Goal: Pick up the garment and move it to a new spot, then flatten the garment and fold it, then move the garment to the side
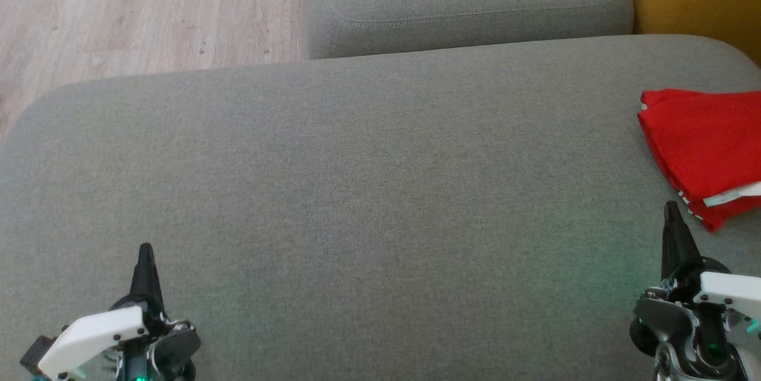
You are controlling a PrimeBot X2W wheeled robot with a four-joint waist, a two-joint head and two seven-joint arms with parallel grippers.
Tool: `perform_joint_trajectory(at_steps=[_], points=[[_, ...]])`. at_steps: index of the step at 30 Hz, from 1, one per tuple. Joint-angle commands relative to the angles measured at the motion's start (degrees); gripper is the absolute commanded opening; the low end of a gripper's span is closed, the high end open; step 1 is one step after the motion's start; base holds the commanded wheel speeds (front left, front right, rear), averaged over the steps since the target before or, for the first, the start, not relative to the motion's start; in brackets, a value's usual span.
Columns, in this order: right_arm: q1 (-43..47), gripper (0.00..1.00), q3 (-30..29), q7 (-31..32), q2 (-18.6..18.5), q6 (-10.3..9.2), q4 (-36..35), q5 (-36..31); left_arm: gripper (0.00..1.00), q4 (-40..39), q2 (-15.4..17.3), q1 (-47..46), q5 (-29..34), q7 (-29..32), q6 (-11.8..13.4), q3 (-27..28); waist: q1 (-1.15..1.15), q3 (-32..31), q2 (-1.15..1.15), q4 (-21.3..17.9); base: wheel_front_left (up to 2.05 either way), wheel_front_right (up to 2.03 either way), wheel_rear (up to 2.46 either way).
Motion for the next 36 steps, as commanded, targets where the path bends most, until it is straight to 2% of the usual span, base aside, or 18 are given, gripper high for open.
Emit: perform_joint_trajectory(at_steps=[1,36], points=[[-2.78,0.00,1.17,0.26,-0.27,0.43,-1.76,-0.43,0.00,-1.57,0.22,-2.86,0.88,0.30,-0.40,2.32,0.00,0.00,0.00,0.00,0.00,0.00,0.00],[-2.79,0.00,1.09,0.32,-0.22,0.43,-1.76,-0.49,0.00,-1.57,0.15,-2.87,0.97,0.38,-0.40,2.42,0.00,0.00,0.00,0.00,0.00,0.00,0.00]])
